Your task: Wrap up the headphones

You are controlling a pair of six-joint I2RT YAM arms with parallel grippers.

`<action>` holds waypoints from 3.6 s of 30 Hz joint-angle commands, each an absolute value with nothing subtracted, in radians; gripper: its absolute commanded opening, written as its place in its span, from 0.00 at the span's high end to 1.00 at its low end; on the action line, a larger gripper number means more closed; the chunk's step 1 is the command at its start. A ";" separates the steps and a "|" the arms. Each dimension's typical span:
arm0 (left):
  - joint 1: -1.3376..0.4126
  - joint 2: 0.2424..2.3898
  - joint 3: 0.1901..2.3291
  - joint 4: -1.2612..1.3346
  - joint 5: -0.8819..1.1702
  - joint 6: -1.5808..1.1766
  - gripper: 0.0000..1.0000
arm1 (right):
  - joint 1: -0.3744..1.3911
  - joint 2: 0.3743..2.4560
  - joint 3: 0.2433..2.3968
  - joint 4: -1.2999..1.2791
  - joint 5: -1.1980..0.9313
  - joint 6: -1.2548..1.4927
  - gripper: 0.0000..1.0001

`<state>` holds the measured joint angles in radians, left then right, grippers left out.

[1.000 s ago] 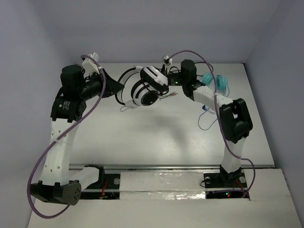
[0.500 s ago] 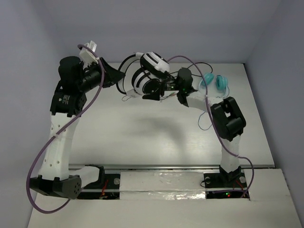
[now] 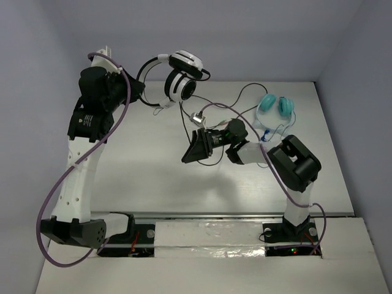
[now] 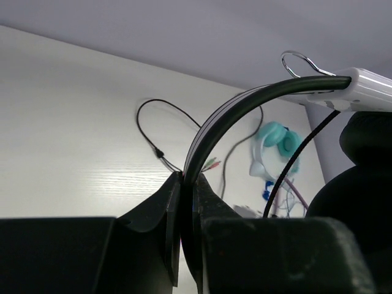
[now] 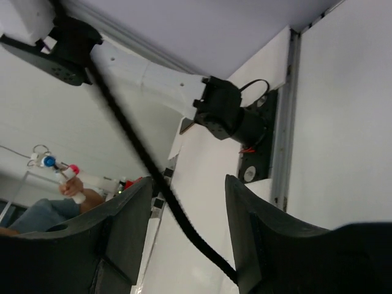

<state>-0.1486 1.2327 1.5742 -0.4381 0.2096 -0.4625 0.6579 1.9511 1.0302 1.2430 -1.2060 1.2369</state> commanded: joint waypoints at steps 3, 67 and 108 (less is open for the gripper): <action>-0.141 1.203 1.545 -0.304 0.058 -0.485 1.00 | 0.666 1.787 0.947 1.789 -1.164 1.272 0.45; -0.497 0.980 0.997 -0.414 0.028 -0.202 1.00 | 0.677 1.583 1.499 -0.152 0.025 -0.069 0.55; -0.506 1.100 1.391 -0.594 0.310 -0.262 1.00 | 0.522 1.959 1.200 1.073 -1.068 0.711 0.44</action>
